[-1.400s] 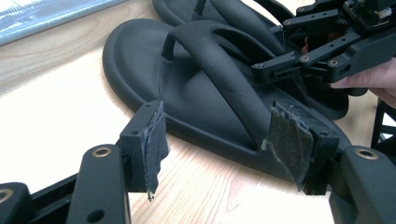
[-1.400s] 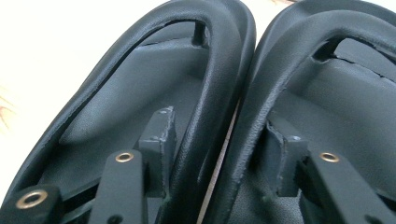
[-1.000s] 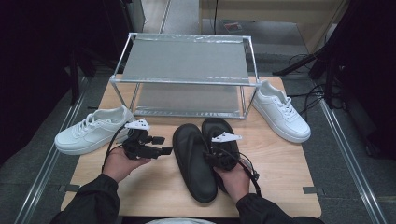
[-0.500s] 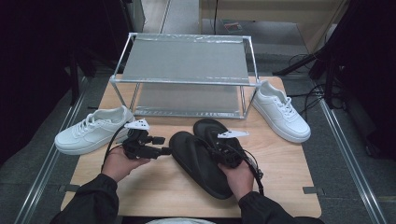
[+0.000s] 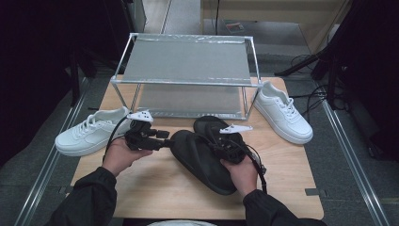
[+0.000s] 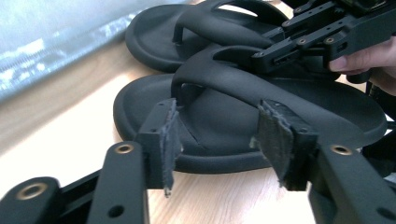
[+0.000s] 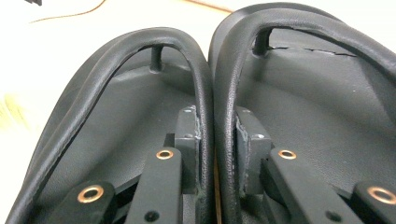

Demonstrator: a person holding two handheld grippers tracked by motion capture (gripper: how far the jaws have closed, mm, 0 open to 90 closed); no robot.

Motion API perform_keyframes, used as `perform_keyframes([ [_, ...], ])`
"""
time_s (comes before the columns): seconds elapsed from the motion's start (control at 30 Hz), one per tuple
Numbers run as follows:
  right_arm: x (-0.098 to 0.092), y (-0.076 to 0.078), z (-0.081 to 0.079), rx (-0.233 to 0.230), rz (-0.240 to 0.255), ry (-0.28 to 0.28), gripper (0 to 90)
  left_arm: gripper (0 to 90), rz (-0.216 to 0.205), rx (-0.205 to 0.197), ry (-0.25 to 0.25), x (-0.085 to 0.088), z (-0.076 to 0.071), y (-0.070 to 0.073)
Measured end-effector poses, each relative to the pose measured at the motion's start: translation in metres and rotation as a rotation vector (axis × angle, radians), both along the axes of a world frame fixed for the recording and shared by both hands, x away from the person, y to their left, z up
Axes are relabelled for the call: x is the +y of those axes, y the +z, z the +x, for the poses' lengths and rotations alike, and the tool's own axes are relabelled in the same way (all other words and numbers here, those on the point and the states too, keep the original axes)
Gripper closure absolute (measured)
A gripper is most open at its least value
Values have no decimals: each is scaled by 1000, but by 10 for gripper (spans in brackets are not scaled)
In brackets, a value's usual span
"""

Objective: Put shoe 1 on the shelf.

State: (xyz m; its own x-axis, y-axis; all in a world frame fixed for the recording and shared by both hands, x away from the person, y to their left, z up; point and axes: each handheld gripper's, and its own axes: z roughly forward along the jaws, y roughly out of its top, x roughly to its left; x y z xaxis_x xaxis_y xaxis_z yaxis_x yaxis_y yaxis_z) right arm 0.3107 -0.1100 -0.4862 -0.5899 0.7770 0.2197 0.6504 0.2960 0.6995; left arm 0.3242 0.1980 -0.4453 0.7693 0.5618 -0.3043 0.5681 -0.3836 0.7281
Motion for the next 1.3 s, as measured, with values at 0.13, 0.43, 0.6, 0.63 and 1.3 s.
perform_keyframes([
  [0.13, -1, 11, 8, -8, 14, 3, 753, 625, 5, -46, -30, 0, 9, 22],
  [0.43, 9, 19, 42, -32, -1, -6, 753, 736, 29, -76, -3, 8, 48, 64],
  [0.6, 20, 17, 66, -38, -14, -30, 752, 825, 55, -105, 6, 9, 73, 80],
  [0.63, 25, 16, 74, -38, -22, -39, 752, 845, 55, -110, 9, 9, 78, 84],
  [1.3, 65, -18, 122, -51, -40, -170, 753, 882, 131, -108, 66, 4, 155, 95],
])
